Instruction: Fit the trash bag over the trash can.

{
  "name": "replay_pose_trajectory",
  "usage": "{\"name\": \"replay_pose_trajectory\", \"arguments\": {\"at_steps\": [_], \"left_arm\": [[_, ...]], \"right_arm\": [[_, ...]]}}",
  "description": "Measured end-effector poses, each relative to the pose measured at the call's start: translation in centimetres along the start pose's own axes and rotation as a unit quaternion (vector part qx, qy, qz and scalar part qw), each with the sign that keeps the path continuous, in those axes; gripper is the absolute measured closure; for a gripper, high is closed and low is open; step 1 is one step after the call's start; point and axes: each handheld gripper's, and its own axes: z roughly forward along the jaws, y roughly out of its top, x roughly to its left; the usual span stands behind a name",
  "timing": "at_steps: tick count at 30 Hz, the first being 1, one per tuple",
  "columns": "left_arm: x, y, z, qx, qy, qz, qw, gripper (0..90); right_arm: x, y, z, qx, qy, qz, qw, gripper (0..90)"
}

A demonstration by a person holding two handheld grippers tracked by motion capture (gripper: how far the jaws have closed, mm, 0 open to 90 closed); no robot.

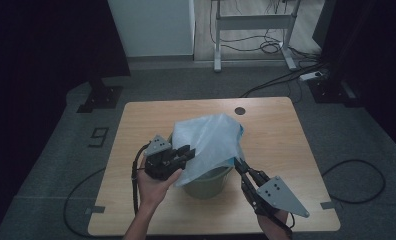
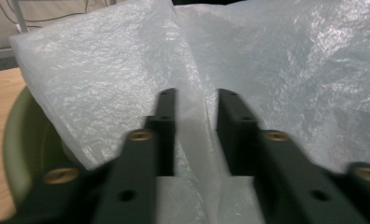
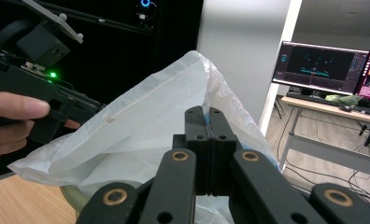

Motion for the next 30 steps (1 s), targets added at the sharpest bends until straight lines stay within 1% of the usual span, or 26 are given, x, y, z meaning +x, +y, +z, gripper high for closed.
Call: {"name": "replay_pose_trajectory", "arguments": {"at_steps": [2, 3, 6, 8, 12, 14, 16, 17, 18, 19, 21, 23, 27, 29, 30], "left_arm": [[0.0, -0.2, 0.0, -0.005, -0.001, 0.001, 1.0000, 86.3], [0.0, -0.2, -0.1, -0.007, -0.003, 0.003, 1.0000, 89.6], [0.1, -0.2, -0.8, -0.028, -0.004, 0.003, 0.9996, 90.0], [0.5, -0.2, -1.6, -0.050, -0.013, -0.009, 0.9986, 90.0], [1.1, -0.6, -3.3, -0.085, -0.017, -0.024, 0.9959, 90.0], [1.4, -0.9, -4.0, -0.096, -0.022, -0.031, 0.9946, 90.0], [1.6, -1.4, -4.6, -0.106, -0.022, -0.035, 0.9935, 90.0], [1.6, -1.4, -4.6, -0.106, -0.022, -0.035, 0.9935, 90.0], [1.8, -1.7, -5.0, -0.112, -0.023, -0.038, 0.9927, 90.0], [2.0, -2.1, -5.4, -0.118, -0.024, -0.042, 0.9919, 90.0], [2.2, -2.6, -5.9, -0.123, -0.022, -0.045, 0.9912, 90.0], [2.5, -3.2, -6.3, -0.127, -0.020, -0.051, 0.9904, 90.0], [3.4, -4.2, -6.9, -0.132, -0.015, -0.067, 0.9889, 90.0], [3.8, -4.8, -7.0, -0.130, -0.013, -0.073, 0.9888, 90.0], [4.0, -5.0, -7.1, -0.128, -0.011, -0.075, 0.9888, 90.0]], "right_arm": [[0.0, -0.1, 0.0, 0.001, 0.001, 0.001, 1.0000, 88.5], [0.0, -0.2, -0.1, 0.001, 0.001, 0.001, 1.0000, 88.5], [0.0, -0.4, -0.3, 0.002, 0.004, 0.006, 1.0000, 88.5], [0.1, -0.6, -0.5, 0.003, 0.007, 0.010, 0.9999, 88.4], [0.6, -1.3, -1.3, 0.006, 0.015, 0.014, 0.9998, 87.0], [1.0, -1.9, -1.6, 0.011, 0.023, 0.016, 0.9996, 84.6], [1.3, -2.4, -1.8, 0.017, 0.031, 0.019, 0.9992, 83.1], [1.3, -2.4, -1.8, 0.017, 0.031, 0.019, 0.9992, 83.1], [1.4, -2.7, -1.9, 0.019, 0.038, 0.021, 0.9989, 81.0], [1.8, -3.3, -2.2, 0.026, 0.054, 0.022, 0.9979, 69.9], [2.0, -3.5, -2.5, 0.029, 0.069, 0.026, 0.9969, 60.6], [2.2, -3.8, -2.9, 0.031, 0.075, 0.030, 0.9962, 52.8], [2.4, -4.3, -3.8, 0.035, 0.083, 0.041, 0.9951, 42.2], [2.4, -4.5, -4.2, 0.034, 0.092, 0.053, 0.9937, 39.6], [2.4, -4.5, -4.4, 0.033, 0.094, 0.054, 0.9936, 38.6]]}}
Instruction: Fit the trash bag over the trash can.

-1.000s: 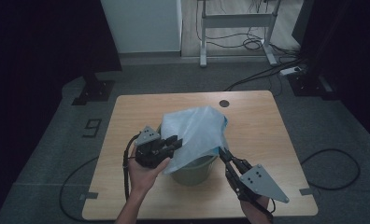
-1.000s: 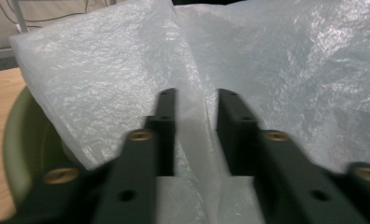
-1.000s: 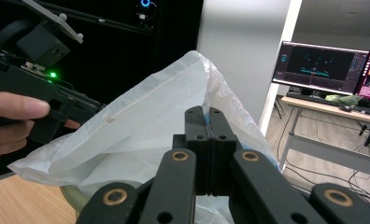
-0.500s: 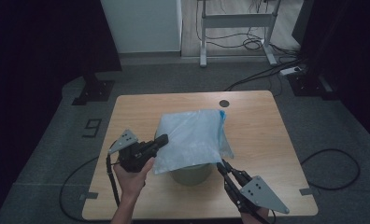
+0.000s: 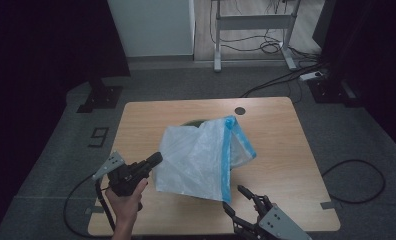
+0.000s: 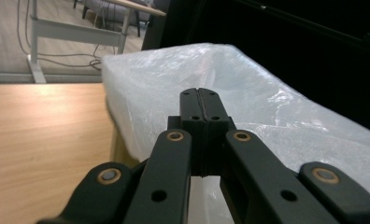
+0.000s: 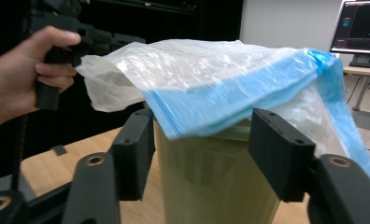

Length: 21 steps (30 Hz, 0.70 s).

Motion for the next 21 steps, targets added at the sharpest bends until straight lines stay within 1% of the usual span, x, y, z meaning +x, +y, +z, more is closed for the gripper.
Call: {"name": "replay_pose_trajectory", "arguments": {"at_steps": [3, 5, 6, 8, 10, 11, 12, 14, 15, 17, 21], "left_arm": [[0.6, -0.6, -0.4, 0.002, 0.005, -0.007, 1.0000, 90.0], [0.9, -1.0, -0.6, 0.001, 0.005, -0.016, 0.9999, 90.0], [1.1, -1.1, -0.7, 0.002, 0.007, -0.018, 0.9998, 90.0], [1.3, -1.5, -0.8, 0.001, 0.009, -0.021, 0.9997, 90.0], [1.5, -1.8, -0.9, 0.001, 0.010, -0.024, 0.9997, 90.0], [1.6, -1.9, -0.9, 0.001, 0.011, -0.027, 0.9996, 90.0], [1.7, -2.0, -0.9, 0.002, 0.013, -0.029, 0.9995, 90.0], [1.9, -2.1, -0.9, 0.002, 0.013, -0.033, 0.9994, 90.0], [2.0, -2.2, -0.8, 0.002, 0.013, -0.036, 0.9993, 90.0], [2.0, -2.3, -0.7, 0.005, 0.015, -0.034, 0.9993, 90.0], [2.0, -2.5, -0.6, 0.008, 0.018, -0.034, 0.9992, 90.0]], "right_arm": [[-0.1, 0.0, -0.8, -0.003, 0.003, 0.004, 1.0000, 38.2], [-0.5, 0.2, -1.0, -0.006, -0.001, 0.004, 1.0000, 38.2], [-0.7, 0.3, -1.0, -0.004, -0.002, 0.003, 1.0000, 38.2], [-1.2, 0.4, -0.9, -0.005, -0.003, 0.010, 0.9999, 38.3], [-1.8, 0.7, -0.8, -0.011, -0.004, 0.018, 0.9998, 38.7], [-2.0, 0.9, -0.7, -0.012, -0.007, 0.019, 0.9997, 39.0], [-2.2, 1.0, -0.4, -0.012, -0.012, 0.018, 0.9997, 39.2], [-2.6, 1.2, 0.3, 0.001, -0.026, 0.016, 0.9995, 39.5], [-2.8, 1.1, 0.8, 0.006, -0.027, 0.019, 0.9994, 39.5], [-2.9, 0.9, 1.7, 0.014, -0.030, 0.022, 0.9992, 39.6], [-2.5, 0.1, 3.3, 0.029, -0.028, 0.025, 0.9989, 39.5]]}}
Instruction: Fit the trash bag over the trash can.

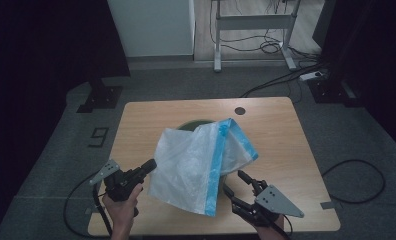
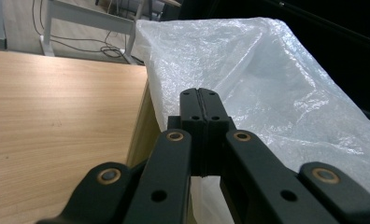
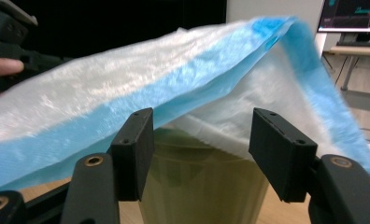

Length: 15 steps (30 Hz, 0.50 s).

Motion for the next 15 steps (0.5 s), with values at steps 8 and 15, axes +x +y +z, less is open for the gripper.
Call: {"name": "replay_pose_trajectory", "arguments": {"at_steps": [8, 15], "left_arm": [[-0.1, 0.0, -0.1, -0.001, 0.004, 0.003, 1.0000, 89.9], [-0.1, 0.1, -0.1, -0.003, 0.004, 0.004, 1.0000, 89.9]], "right_arm": [[1.2, -0.2, 1.0, 0.002, 0.004, 0.014, 0.9999, 39.0], [1.5, -1.3, 0.9, 0.016, -0.002, 0.020, 0.9997, 38.9]]}}
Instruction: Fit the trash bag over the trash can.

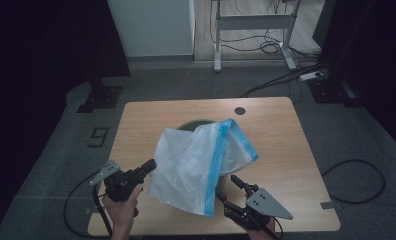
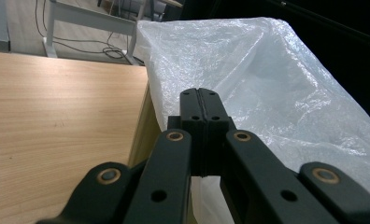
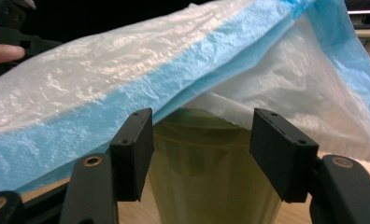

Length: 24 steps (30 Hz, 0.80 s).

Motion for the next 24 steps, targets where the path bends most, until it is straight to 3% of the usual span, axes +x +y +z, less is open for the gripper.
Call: {"name": "replay_pose_trajectory", "arguments": {"at_steps": [11, 19, 24], "left_arm": [[0.2, -0.1, 0.0, 0.000, 0.002, -0.002, 1.0000, 89.9], [0.1, -0.2, -0.1, -0.004, 0.004, -0.001, 1.0000, 89.9], [0.0, -0.3, -0.3, -0.007, 0.007, 0.003, 0.9999, 89.9]], "right_arm": [[-0.3, 0.0, 0.1, 0.001, -0.006, 0.011, 0.9999, 38.9], [0.6, 0.5, 0.4, 0.015, -0.008, 0.000, 0.9999, 38.3], [1.2, -0.1, 0.4, 0.019, 0.001, 0.014, 0.9997, 38.1]]}}
